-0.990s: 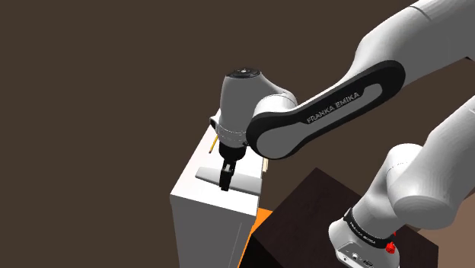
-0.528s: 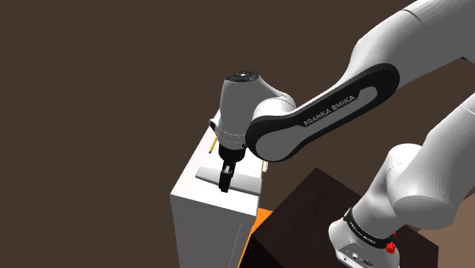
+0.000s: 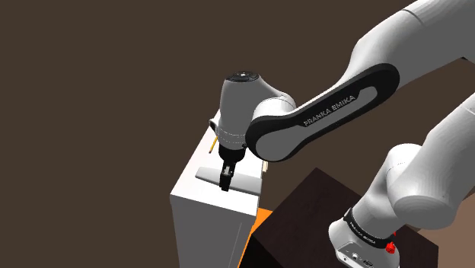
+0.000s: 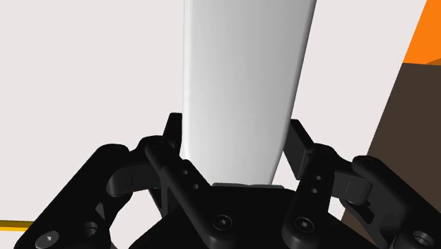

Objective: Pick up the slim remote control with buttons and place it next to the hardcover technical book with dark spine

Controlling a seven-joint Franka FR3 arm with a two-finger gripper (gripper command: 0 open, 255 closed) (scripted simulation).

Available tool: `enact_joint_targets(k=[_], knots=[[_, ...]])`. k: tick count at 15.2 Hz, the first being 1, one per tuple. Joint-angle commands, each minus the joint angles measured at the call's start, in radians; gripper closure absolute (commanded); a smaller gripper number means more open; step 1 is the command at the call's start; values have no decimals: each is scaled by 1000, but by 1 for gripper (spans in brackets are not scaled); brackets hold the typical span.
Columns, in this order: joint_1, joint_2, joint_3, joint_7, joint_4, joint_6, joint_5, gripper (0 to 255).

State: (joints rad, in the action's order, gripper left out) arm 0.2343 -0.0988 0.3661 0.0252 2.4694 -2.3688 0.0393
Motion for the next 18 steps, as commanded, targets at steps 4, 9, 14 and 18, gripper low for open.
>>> enact_joint_targets(k=[4,9,14,18], knots=[[0,0,0,0,0,0,0,255],[3,-50,-5,16,-26,73,20,255],[5,-93,-12,28,-58,147,34,255],[6,-123,-17,35,-87,204,42,255]])
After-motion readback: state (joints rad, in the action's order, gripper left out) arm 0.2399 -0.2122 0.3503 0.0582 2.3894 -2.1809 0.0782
